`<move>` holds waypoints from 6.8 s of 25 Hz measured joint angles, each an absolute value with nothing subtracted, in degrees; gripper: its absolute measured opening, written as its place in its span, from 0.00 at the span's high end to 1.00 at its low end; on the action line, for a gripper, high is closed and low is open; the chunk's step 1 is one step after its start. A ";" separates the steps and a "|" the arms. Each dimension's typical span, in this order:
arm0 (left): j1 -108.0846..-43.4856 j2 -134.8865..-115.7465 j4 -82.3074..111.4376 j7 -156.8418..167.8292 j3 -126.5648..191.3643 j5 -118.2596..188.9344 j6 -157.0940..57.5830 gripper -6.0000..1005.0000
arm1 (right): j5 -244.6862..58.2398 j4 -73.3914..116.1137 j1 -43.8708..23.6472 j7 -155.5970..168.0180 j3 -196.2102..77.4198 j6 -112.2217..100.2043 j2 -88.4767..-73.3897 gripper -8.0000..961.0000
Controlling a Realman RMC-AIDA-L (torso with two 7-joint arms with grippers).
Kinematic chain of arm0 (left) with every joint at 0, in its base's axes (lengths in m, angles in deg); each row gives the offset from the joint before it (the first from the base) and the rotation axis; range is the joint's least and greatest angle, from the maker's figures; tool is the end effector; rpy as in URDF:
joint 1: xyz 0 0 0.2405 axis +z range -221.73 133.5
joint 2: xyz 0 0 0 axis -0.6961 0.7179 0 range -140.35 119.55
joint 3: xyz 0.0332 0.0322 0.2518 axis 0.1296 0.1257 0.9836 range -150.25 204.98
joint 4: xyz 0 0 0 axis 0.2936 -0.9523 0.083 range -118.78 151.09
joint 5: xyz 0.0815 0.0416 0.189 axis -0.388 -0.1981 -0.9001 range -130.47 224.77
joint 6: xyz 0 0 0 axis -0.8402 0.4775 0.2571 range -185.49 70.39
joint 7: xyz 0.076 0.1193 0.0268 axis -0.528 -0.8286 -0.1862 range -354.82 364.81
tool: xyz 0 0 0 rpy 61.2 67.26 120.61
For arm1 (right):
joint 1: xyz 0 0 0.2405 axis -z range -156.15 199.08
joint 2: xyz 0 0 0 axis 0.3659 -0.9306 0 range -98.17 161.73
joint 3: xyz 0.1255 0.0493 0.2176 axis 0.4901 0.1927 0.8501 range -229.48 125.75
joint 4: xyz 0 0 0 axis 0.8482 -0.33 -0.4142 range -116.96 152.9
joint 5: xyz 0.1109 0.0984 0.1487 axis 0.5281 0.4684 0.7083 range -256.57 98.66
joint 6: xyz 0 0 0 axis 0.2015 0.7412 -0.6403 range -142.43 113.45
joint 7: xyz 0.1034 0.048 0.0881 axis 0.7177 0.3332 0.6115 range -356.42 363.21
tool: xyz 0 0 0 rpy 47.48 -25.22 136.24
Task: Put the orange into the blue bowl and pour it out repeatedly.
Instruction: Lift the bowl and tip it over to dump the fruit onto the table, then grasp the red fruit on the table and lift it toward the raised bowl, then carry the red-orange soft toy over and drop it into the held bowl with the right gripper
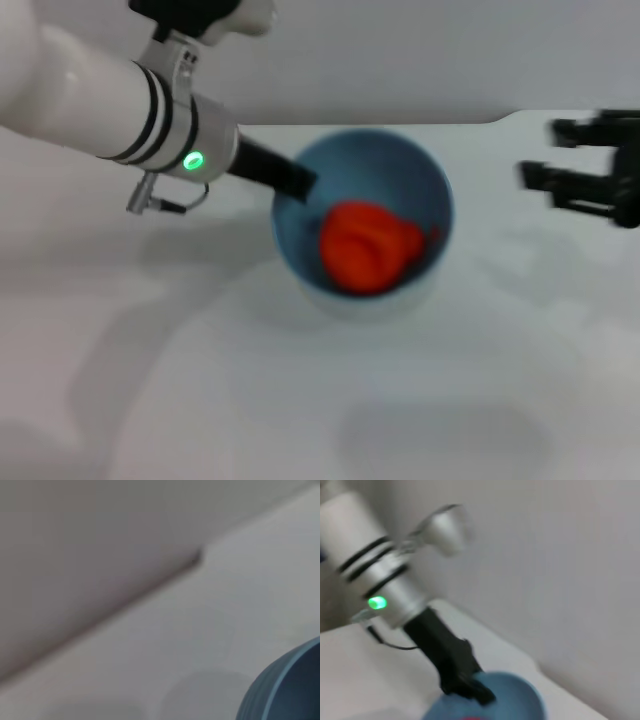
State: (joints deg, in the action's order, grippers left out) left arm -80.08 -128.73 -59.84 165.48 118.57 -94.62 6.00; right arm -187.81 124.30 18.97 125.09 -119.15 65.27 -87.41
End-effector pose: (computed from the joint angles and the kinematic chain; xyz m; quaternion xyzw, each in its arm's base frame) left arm -0.1263 0.3878 -0.0337 -0.9108 -0.3226 0.0194 0.2567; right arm 0.1767 0.2802 0.0990 -0.9244 0.1970 0.1550 0.2875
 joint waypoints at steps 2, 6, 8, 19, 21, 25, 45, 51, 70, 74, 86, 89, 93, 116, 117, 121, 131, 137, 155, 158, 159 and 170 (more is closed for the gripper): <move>-78.75 -128.71 -60.03 164.32 119.27 -95.42 1.56 1.00 | -187.52 122.05 19.66 126.28 -115.79 65.23 -87.40 0.46; -75.47 -128.62 -61.51 163.00 123.53 -99.85 -9.39 1.00 | -187.50 117.17 20.31 129.08 -110.19 65.24 -87.26 0.46; -72.80 -128.65 -62.61 162.77 128.10 -105.91 -16.98 1.00 | -187.92 114.59 20.35 129.71 -107.88 65.53 -87.11 0.46; -59.17 -129.34 -60.56 141.36 145.96 -118.39 -61.75 1.00 | -197.63 107.42 17.71 135.30 -102.60 69.80 -86.89 0.46; -58.00 -129.46 -57.37 131.81 149.14 -118.20 -71.56 1.00 | -197.62 106.63 17.42 135.31 -102.25 70.47 -86.89 0.46; -59.06 -129.49 -48.21 109.48 156.34 -112.39 -88.14 1.00 | -197.56 106.31 17.27 135.34 -101.97 71.52 -87.00 0.46; -59.97 -128.64 -60.92 84.03 156.19 -51.30 -88.38 1.00 | -197.53 106.03 13.29 134.76 -106.27 72.54 -86.82 0.47; -53.67 -127.95 -68.68 84.11 136.22 -25.96 -56.23 1.00 | -197.63 106.22 11.14 128.34 -110.58 74.04 -86.83 0.46; -63.96 -125.15 -55.60 141.56 88.19 -58.89 20.04 1.00 | -198.87 97.59 -2.29 116.78 -132.93 64.43 -87.01 0.46; -63.82 -125.98 -58.58 143.92 88.08 -63.63 22.44 1.00 | -199.71 91.51 -6.20 117.07 -136.02 60.29 -86.99 0.46; -64.65 -127.78 -67.20 150.55 87.89 -75.61 28.67 1.00 | -200.53 79.02 -9.87 117.37 -145.40 46.60 -87.29 0.41; -64.77 -127.74 -67.72 150.76 88.01 -75.70 29.26 1.00 | -198.70 77.07 -9.89 116.94 -147.13 42.99 -87.32 0.42; -65.07 -127.79 -68.77 151.40 88.02 -78.03 30.54 1.00 | -196.97 76.46 -10.05 116.81 -148.12 41.99 -87.32 0.43; -66.94 -127.94 -68.63 151.60 88.42 -83.02 33.72 1.00 | -194.96 73.87 -9.96 116.71 -150.08 36.70 -87.30 0.80; -67.07 -127.96 -68.59 151.60 88.49 -83.08 33.74 1.00 | -194.96 74.66 -9.39 116.71 -149.83 36.80 -87.21 0.82; -67.49 -127.99 -68.51 151.60 88.58 -83.13 33.74 1.00 | -194.96 80.69 -4.28 116.67 -146.65 39.16 -87.10 0.87; -68.84 -128.18 -65.92 151.98 91.30 -84.12 30.84 1.00 | -197.18 107.01 15.98 116.05 -138.04 46.77 -86.89 0.92; -71.21 -128.26 -62.36 156.30 102.00 -89.11 25.11 1.00 | -197.09 118.23 20.41 116.02 -133.37 54.20 -87.22 0.95; -83.84 -129.48 -50.19 162.32 115.07 -89.05 18.98 1.00 | -194.62 119.54 13.16 117.43 -138.54 60.82 -87.02 0.97; -84.15 -129.39 -50.36 162.12 115.36 -87.18 18.99 1.00 | -194.44 117.54 12.30 117.20 -139.30 60.54 -86.97 0.97; -84.18 -129.34 -50.39 161.99 115.47 -86.66 19.00 1.00 | -194.40 116.78 11.90 117.20 -139.63 60.52 -86.95 0.97; -84.32 -129.08 -50.78 162.12 115.81 -86.44 18.80 1.00 | -195.48 121.42 13.31 121.15 -137.82 62.85 -86.92 0.88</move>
